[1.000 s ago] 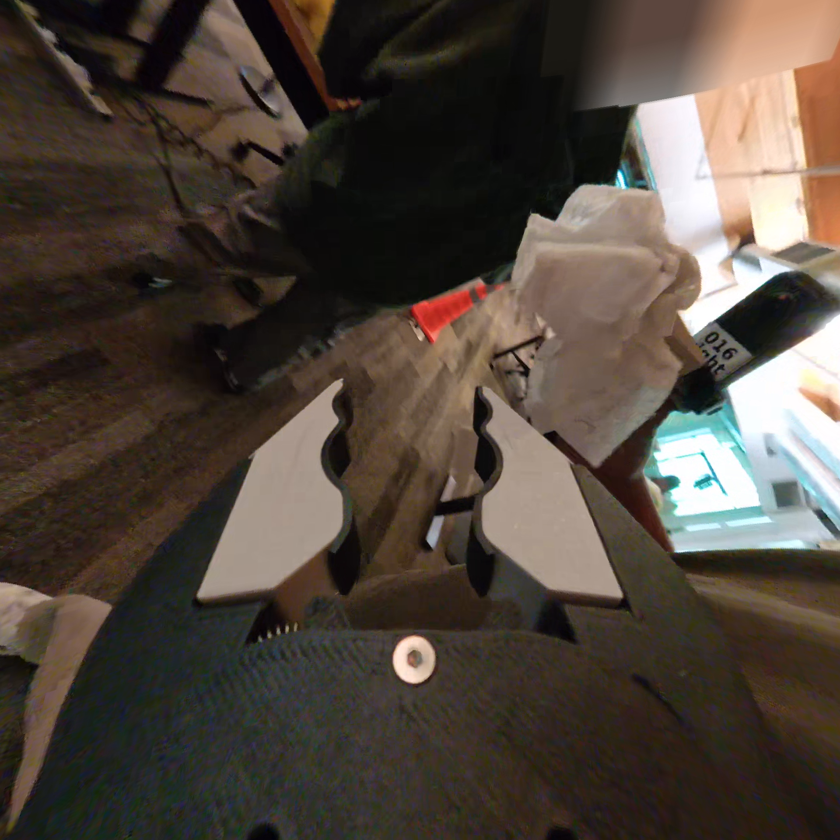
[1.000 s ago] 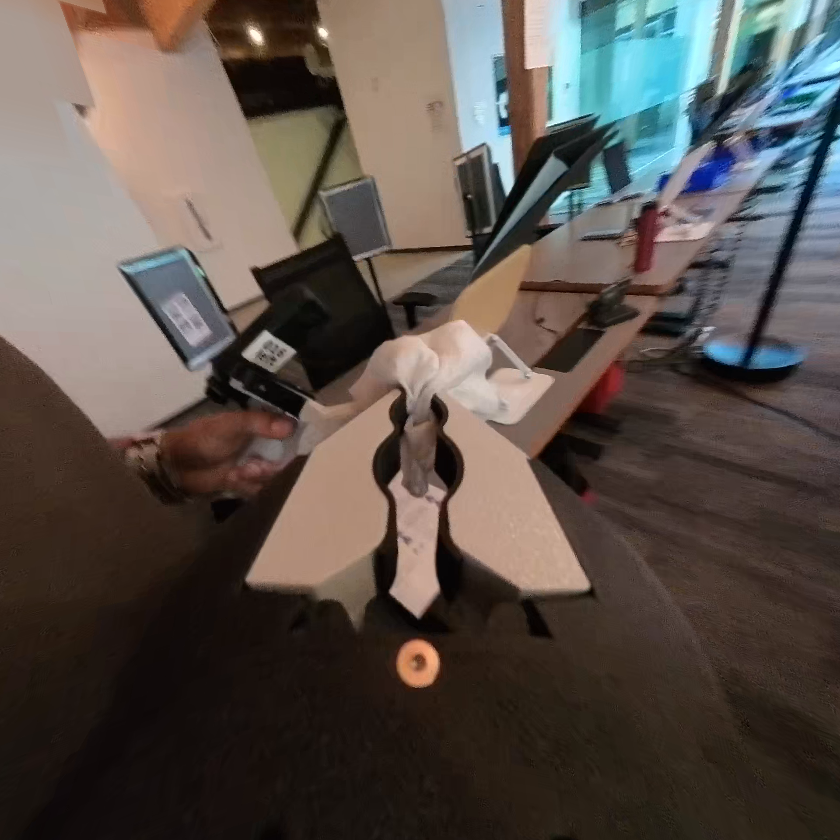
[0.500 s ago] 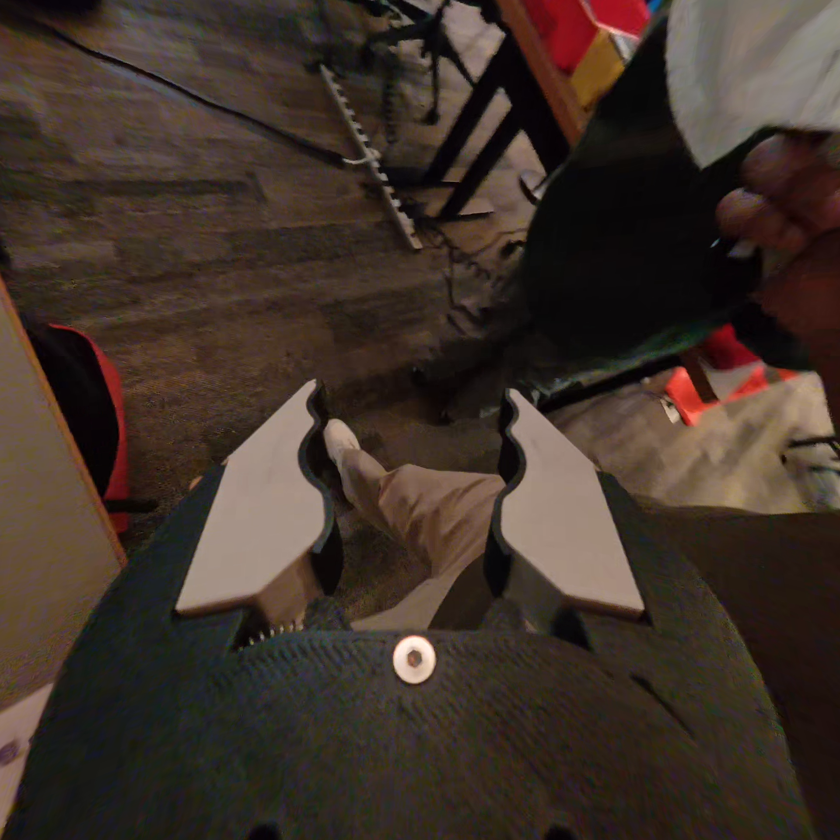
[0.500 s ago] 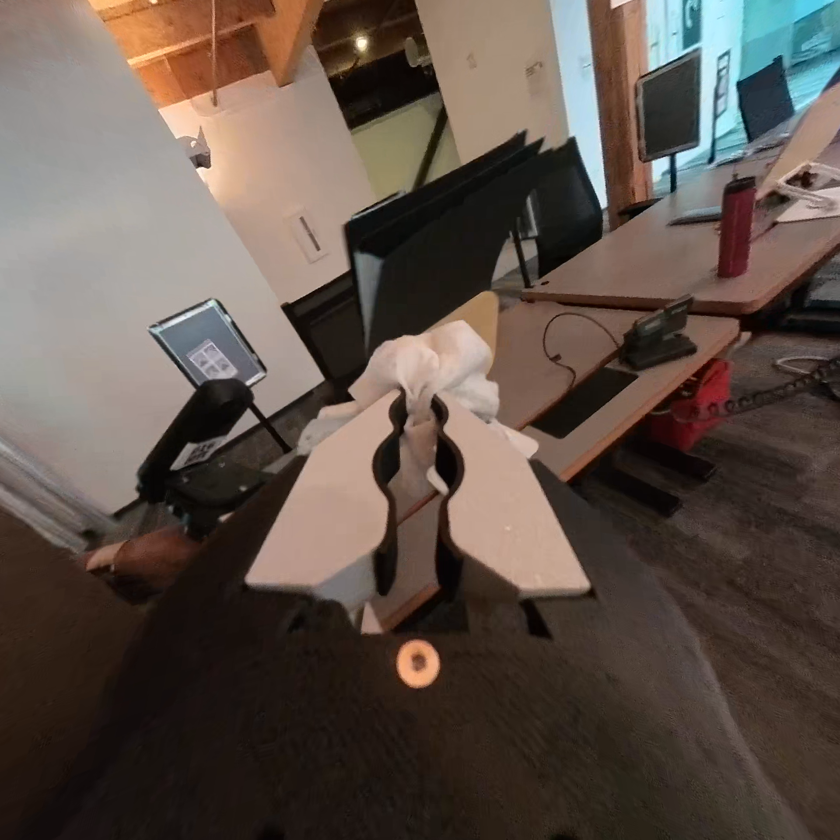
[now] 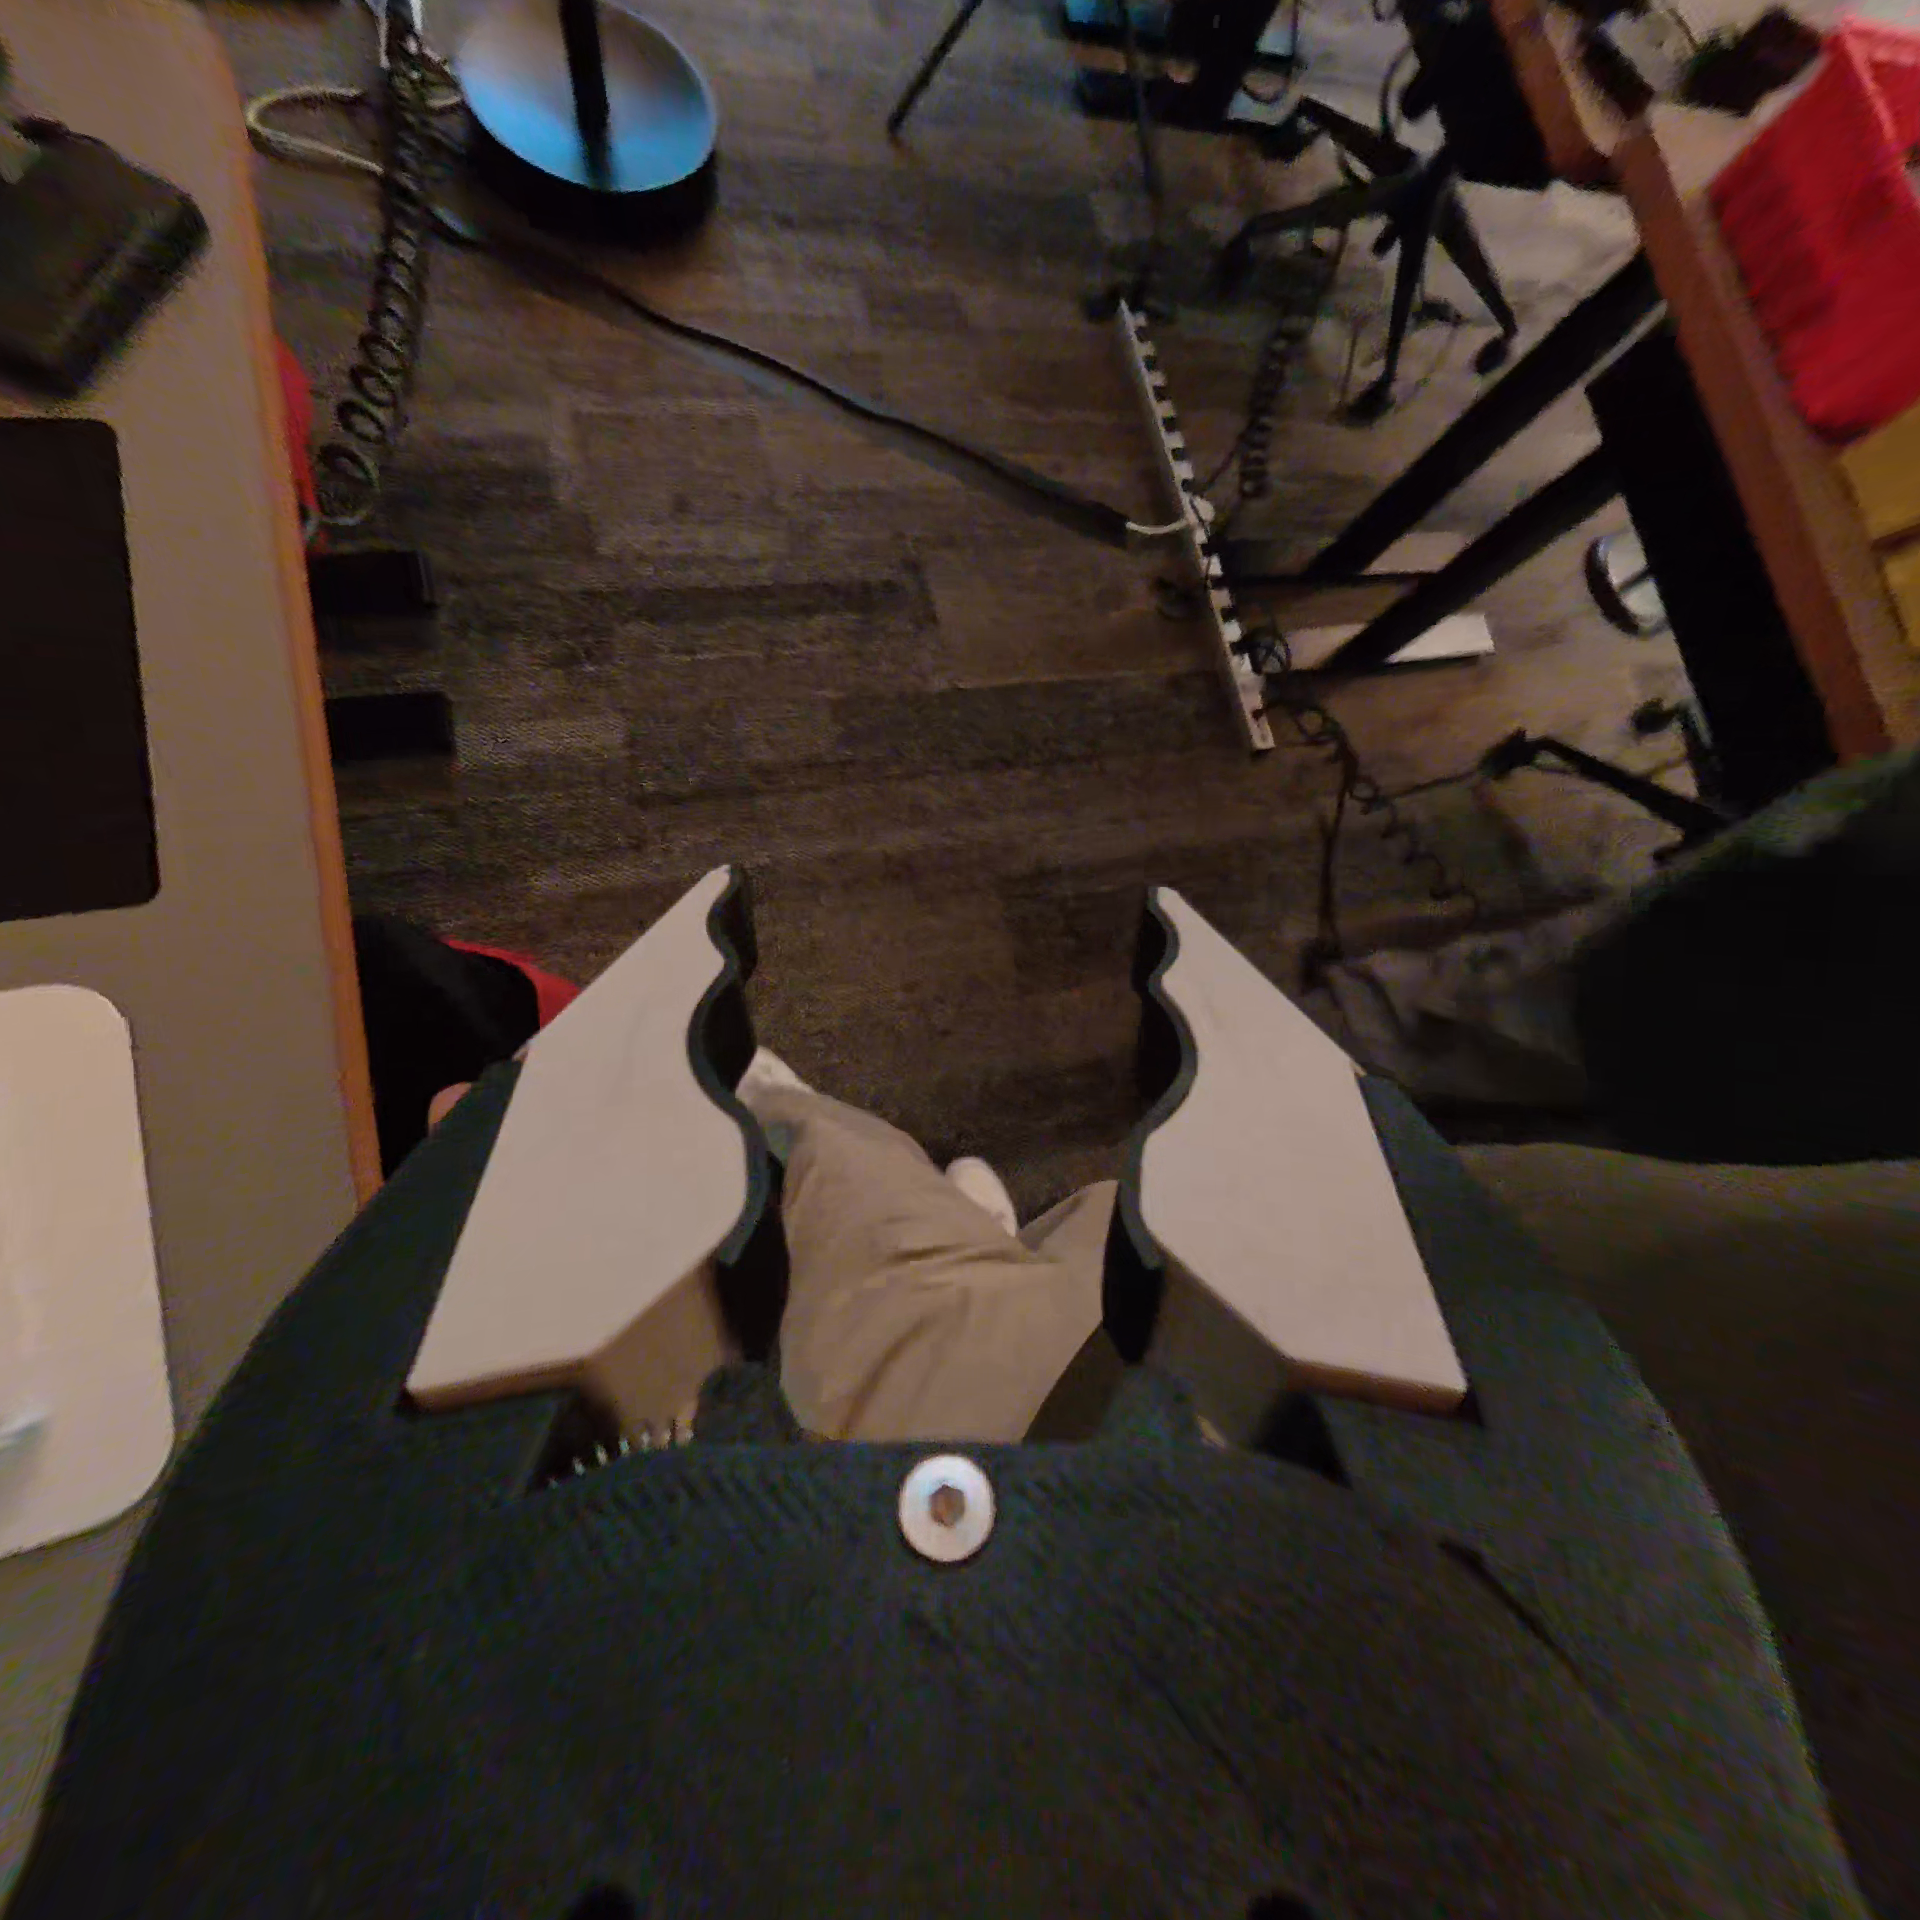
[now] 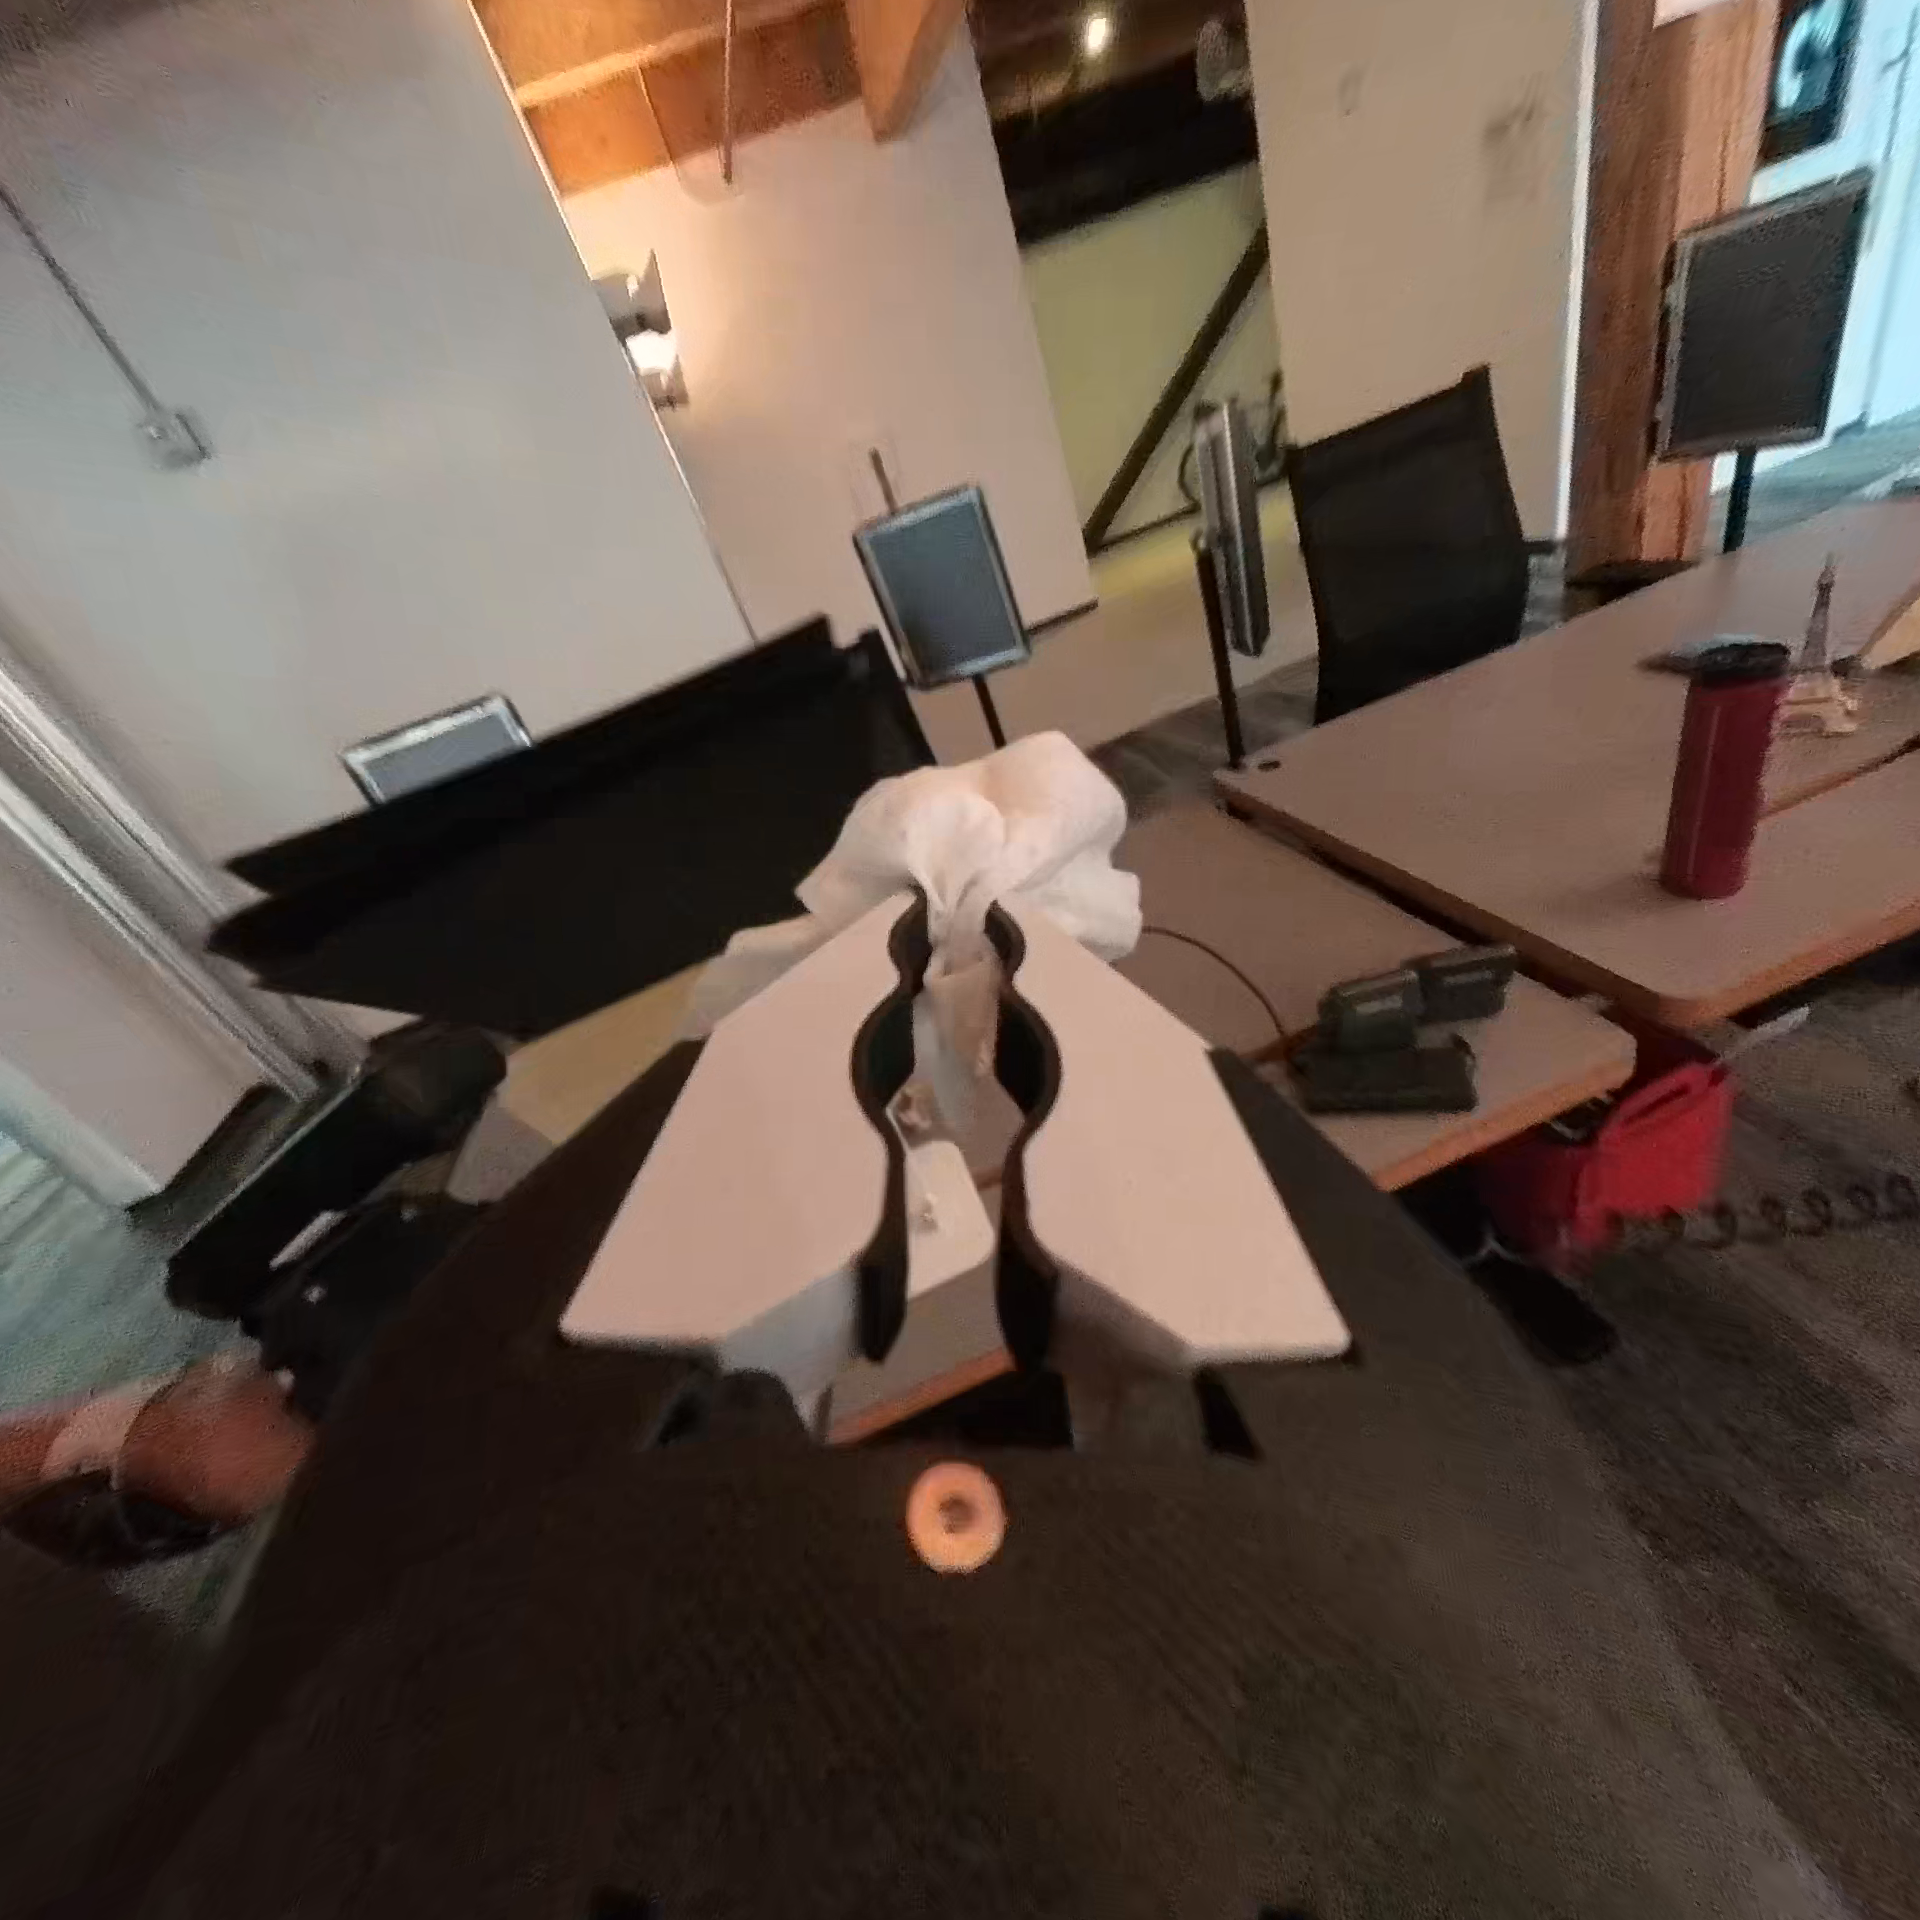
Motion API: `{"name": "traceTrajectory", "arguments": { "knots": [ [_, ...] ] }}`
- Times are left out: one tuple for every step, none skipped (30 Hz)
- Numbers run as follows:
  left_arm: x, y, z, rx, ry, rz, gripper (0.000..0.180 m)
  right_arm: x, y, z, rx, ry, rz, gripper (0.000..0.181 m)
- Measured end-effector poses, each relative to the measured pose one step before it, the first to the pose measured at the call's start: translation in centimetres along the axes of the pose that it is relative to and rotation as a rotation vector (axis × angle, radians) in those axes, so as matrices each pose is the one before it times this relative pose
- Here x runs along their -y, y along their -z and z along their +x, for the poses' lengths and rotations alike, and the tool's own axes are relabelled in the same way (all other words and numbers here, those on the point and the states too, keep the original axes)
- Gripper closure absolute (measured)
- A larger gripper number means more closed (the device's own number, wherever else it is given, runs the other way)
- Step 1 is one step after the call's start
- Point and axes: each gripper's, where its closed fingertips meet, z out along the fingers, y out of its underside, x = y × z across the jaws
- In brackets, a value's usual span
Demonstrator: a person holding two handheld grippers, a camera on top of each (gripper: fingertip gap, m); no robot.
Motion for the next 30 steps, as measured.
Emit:
{"name": "traceTrajectory", "arguments": {
  "knots": [
    [1.243,-1.488,-1.128,-0.0032,0.0341,0.0084,0.112,-0.613,-1.079,1.806,0.0005,-0.0010,-0.0308,0.174],
    [1.357,-1.510,-1.161,-0.0053,0.0328,0.0119,0.112,-0.517,-1.068,1.984,-0.0037,-0.0094,-0.0258,0.174],
    [1.700,-1.640,-1.458,-0.0077,0.0293,0.0146,0.112,-0.258,-1.220,2.285,-0.0037,-0.0221,-0.0179,0.174],
    [1.614,-1.410,-1.311,-0.0017,0.0249,0.0185,0.112,0.011,-1.290,2.345,0.0003,-0.0353,-0.0124,0.174],
    [1.636,-1.375,-1.465,0.0074,0.0249,0.0134,0.112,0.081,-1.011,1.811,0.0027,-0.0457,-0.0133,0.174],
    [1.707,-1.236,-1.404,0.0091,0.0269,0.0059,0.112,0.299,-0.933,1.629,0.0039,-0.0452,-0.0154,0.174],
    [2.125,-1.057,-1.285,0.0021,0.0218,0.0096,0.112,0.460,-0.865,1.471,0.0034,-0.0279,-0.0154,0.174],
    [1.992,-0.897,-1.137,0.0031,0.0155,0.0189,0.111,0.454,-0.810,1.496,-0.0035,-0.0047,-0.0203,0.174],
    [1.903,-0.895,-1.202,0.0104,0.0110,0.0163,0.111,0.308,-0.853,1.663,-0.0143,0.0093,-0.0311,0.174],
    [1.699,-0.930,-1.270,0.0166,0.0044,0.0066,0.110,0.187,-0.959,1.782,-0.0182,0.0123,-0.0381,0.174],
    [1.583,-0.972,-1.426,0.0299,0.0024,0.0026,0.109,0.141,-1.065,1.819,-0.0149,0.0075,-0.0387,0.174],
    [1.759,-1.276,-1.720,0.0391,0.0051,0.0042,0.109,0.215,-1.436,2.023,-0.0080,0.0003,-0.0364,0.174],
    [1.400,-1.147,-1.393,0.0336,0.0085,0.0065,0.108,0.296,-1.671,2.098,-0.0002,-0.0064,-0.0333,0.174],
    [1.249,-1.282,-1.258,0.0278,0.0140,0.0056,0.106,0.166,-1.463,1.754,0.0075,-0.0103,-0.0307,0.174],
    [1.364,-1.643,-1.297,0.0235,0.0155,0.0032,0.104,0.203,-1.562,1.808,0.0122,-0.0087,-0.0306,0.174],
    [1.080,-1.719,-1.111,0.0214,0.0135,0.0043,0.102,0.211,-1.667,1.966,0.0110,-0.0018,-0.0351,0.174],
    [0.978,-1.981,-1.169,0.0229,0.0101,-0.0003,0.100,0.141,-1.763,2.182,0.0053,0.0097,-0.0426,0.174],
    [0.949,-2.231,-1.238,0.0220,-0.0004,-0.0027,0.098,0.124,-2.053,2.540,0.0025,0.0220,-0.0503,0.174],
    [1.244,-2.849,-1.632,0.0346,-0.0080,-0.0027,0.096,0.124,-2.224,2.696,0.0059,0.0284,-0.0541,0.174],
    [0.993,-2.725,-1.875,0.0516,-0.0045,-0.0115,0.093,-0.010,-1.999,2.368,0.0167,0.0254,-0.0522,0.174],
    [1.225,-3.028,-1.568,0.0403,-0.0031,-0.0150,0.091,0.099,-1.947,2.136,0.0320,0.0158,-0.0453,0.174],
    [1.156,-2.785,-1.176,0.0279,-0.0090,-0.0220,0.090,0.289,-1.887,1.997,0.0452,0.0050,-0.0366,0.174],
    [1.325,-2.856,-0.942,0.0265,-0.0271,-0.0251,0.088,0.394,-1.690,1.906,0.0488,-0.0030,-0.0318,0.174],
    [1.010,-2.607,-0.691,0.0240,-0.0540,-0.0361,0.086,0.234,-1.299,1.615,0.0419,-0.0077,-0.0314,0.174],
    [0.481,-2.495,-0.483,0.0162,-0.0717,-0.0602,0.084,0.169,-1.047,1.518,0.0333,-0.0078,-0.0338,0.174],
    [0.107,-2.269,-0.479,0.0171,-0.0766,-0.0723,0.083,0.122,-0.866,1.464,0.0251,-0.0002,-0.0373,0.174],
    [0.150,-1.920,-0.599,0.0235,-0.0620,-0.0613,0.083,0.046,-0.715,1.372,0.0158,0.0120,-0.0377,0.174],
    [0.335,-1.502,-0.103,-0.0106,-0.0484,-0.0370,0.083,-0.079,-0.582,1.183,0.0074,0.0198,-0.0370,0.174],
    [0.315,-1.079,0.152,-0.0306,-0.0295,-0.0200,0.083,-0.153,-0.539,1.128,0.0021,0.0212,-0.0361,0.174],
    [0.310,-1.086,0.044,-0.0339,-0.0194,-0.0202,0.083,-0.102,-0.522,1.077,-0.0014,0.0202,-0.0304,0.174]
  ]
}}
